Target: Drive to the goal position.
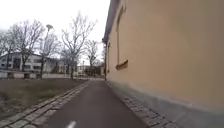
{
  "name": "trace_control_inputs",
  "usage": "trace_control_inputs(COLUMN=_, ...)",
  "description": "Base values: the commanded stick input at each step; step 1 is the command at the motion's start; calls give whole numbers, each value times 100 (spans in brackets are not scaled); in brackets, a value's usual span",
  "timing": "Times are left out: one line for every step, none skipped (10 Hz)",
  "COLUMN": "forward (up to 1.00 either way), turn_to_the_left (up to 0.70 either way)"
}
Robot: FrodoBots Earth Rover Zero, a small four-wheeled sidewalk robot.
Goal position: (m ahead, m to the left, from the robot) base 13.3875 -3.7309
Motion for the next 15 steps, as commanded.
trace_control_inputs(forward=70, turn_to_the_left=0)
trace_control_inputs(forward=70, turn_to_the_left=0)
trace_control_inputs(forward=70, turn_to_the_left=0)
trace_control_inputs(forward=70, turn_to_the_left=0)
trace_control_inputs(forward=70, turn_to_the_left=0)
trace_control_inputs(forward=70, turn_to_the_left=19)
trace_control_inputs(forward=70, turn_to_the_left=35)
trace_control_inputs(forward=70, turn_to_the_left=35)
trace_control_inputs(forward=70, turn_to_the_left=8)
trace_control_inputs(forward=70, turn_to_the_left=0)
trace_control_inputs(forward=70, turn_to_the_left=0)
trace_control_inputs(forward=70, turn_to_the_left=0)
trace_control_inputs(forward=70, turn_to_the_left=23)
trace_control_inputs(forward=70, turn_to_the_left=35)
trace_control_inputs(forward=70, turn_to_the_left=35)
